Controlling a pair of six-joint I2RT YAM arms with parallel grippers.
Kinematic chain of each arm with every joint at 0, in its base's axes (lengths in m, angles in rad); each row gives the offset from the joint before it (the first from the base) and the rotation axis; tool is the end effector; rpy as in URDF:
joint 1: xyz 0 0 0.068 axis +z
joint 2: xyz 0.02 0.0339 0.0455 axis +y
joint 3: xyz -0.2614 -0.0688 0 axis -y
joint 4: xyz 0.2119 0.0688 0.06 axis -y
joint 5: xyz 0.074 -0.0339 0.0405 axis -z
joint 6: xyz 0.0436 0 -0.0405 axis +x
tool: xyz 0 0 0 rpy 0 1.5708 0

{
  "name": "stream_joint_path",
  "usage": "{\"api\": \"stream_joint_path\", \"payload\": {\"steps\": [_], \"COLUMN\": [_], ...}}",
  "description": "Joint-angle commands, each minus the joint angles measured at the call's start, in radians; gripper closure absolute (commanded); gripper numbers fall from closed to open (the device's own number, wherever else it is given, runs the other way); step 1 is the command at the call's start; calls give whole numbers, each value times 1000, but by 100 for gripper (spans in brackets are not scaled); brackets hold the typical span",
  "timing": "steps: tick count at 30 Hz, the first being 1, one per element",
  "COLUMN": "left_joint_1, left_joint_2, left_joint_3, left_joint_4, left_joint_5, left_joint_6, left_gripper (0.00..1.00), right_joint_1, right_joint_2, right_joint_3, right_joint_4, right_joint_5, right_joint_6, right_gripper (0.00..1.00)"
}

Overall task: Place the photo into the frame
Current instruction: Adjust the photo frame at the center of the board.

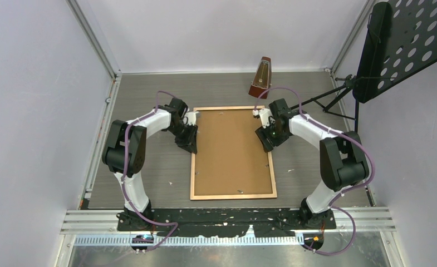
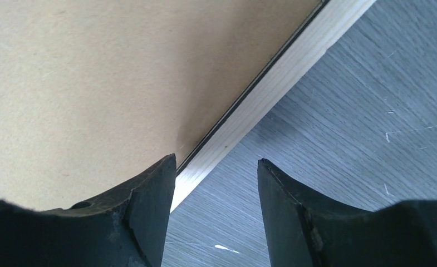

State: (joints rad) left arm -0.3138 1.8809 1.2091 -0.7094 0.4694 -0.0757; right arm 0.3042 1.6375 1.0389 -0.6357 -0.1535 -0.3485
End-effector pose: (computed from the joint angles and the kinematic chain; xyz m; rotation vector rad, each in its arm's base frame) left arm 0.3023 -0.1188 0.1666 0.4179 2.9277 -0.7480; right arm 0.2699 0.0917 0.1940 -0.9307 2.6359 0.2044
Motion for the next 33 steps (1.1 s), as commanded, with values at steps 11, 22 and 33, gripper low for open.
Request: {"api": "stream_joint_path", "payload": {"steps": [11,22,33], "left_joint_1": [5,8,55], "left_joint_2": [-20,-102,-180], "left_joint_3": [-14,-31,0], "left_joint_4": [15,25,-2], "left_joint_5": [17,-18,-52], "left_joint_6": [34,24,68], "left_gripper": [85,16,1], "right_joint_1": [-38,-58,-55], "right_joint_2": [103,169,284], "right_joint_3": [71,209,408], "right_joint_4": [12,-56,-188], "right_joint_5": [-72,-77,-129], "right_joint_6": [72,8,-283], "right_gripper": [64,94,94]}}
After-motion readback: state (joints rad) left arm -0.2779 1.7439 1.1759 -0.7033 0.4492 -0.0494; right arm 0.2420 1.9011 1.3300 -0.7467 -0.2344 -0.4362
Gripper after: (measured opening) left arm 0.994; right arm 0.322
